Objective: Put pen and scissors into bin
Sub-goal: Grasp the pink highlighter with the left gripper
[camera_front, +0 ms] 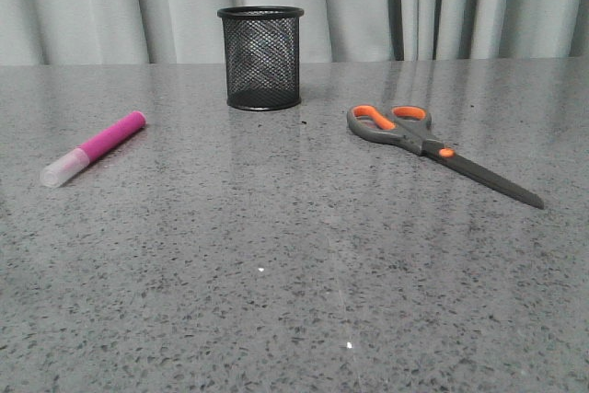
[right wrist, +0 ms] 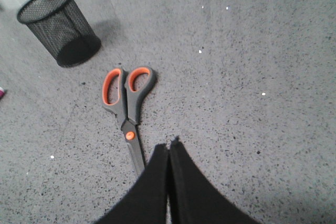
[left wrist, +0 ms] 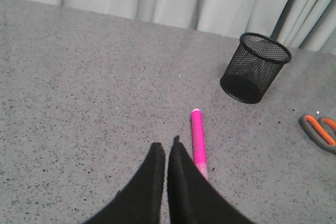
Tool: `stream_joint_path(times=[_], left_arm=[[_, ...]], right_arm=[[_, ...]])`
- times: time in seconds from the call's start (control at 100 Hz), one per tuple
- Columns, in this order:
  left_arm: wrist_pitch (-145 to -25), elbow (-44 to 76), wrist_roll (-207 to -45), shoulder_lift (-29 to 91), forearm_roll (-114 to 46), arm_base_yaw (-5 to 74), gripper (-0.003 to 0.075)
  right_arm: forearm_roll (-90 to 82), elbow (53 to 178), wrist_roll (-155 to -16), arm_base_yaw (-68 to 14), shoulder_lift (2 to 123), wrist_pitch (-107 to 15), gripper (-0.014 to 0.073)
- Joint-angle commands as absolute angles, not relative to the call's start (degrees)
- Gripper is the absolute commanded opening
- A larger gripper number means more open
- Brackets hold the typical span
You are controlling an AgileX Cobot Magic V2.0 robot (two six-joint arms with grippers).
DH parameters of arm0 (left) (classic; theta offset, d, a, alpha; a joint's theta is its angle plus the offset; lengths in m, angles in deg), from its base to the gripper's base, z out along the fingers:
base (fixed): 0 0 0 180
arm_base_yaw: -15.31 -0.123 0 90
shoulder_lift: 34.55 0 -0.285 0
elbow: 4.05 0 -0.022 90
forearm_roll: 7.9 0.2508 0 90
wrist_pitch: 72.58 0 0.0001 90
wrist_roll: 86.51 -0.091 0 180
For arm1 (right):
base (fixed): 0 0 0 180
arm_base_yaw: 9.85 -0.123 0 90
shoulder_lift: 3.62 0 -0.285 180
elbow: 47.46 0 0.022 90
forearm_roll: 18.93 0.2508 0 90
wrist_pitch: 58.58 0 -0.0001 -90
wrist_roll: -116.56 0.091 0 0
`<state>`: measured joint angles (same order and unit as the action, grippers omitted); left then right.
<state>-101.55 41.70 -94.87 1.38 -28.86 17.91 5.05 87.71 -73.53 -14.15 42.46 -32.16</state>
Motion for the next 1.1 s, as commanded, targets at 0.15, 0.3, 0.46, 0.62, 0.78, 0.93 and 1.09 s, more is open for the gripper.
stream_joint_path(times=[0.15,0.3,0.46,0.62,0.78,0.93,1.09], left_arm=[[-99.29,36.48,-97.93,10.07,-31.85,19.98,0.0061],[-99.29,34.45,-99.95,14.64,-33.84,22.15,0.0258],[-99.81,31.76,-101.19,20.38,-33.84,25.4,0.0348],[-101.8,27.39,-107.74,28.11,-33.45,29.6,0.0348],[-102.3,22.82,-107.88,37.2,-28.98,33.6,0.0348],[-102.3,18.63,-107.88,45.65,-26.2,35.03,0.0348],[-102.3,14.46,-107.88,53.8,-24.72,35.03,0.0348]], right_arm=[[4.88,94.47,-75.41,-13.71,50.14,-30.9,0.0246],[4.88,95.29,-75.41,-13.71,51.57,-30.38,0.0516],[4.88,95.29,-75.79,-13.71,51.57,-30.48,0.0517],[4.88,95.29,-76.91,-13.71,51.57,-30.61,0.0517],[4.88,95.29,-77.87,-13.71,51.57,-30.61,0.0517],[4.88,95.29,-78.9,-13.71,51.57,-30.61,0.0517],[4.88,95.29,-78.98,-13.71,51.57,-30.61,0.0517]])
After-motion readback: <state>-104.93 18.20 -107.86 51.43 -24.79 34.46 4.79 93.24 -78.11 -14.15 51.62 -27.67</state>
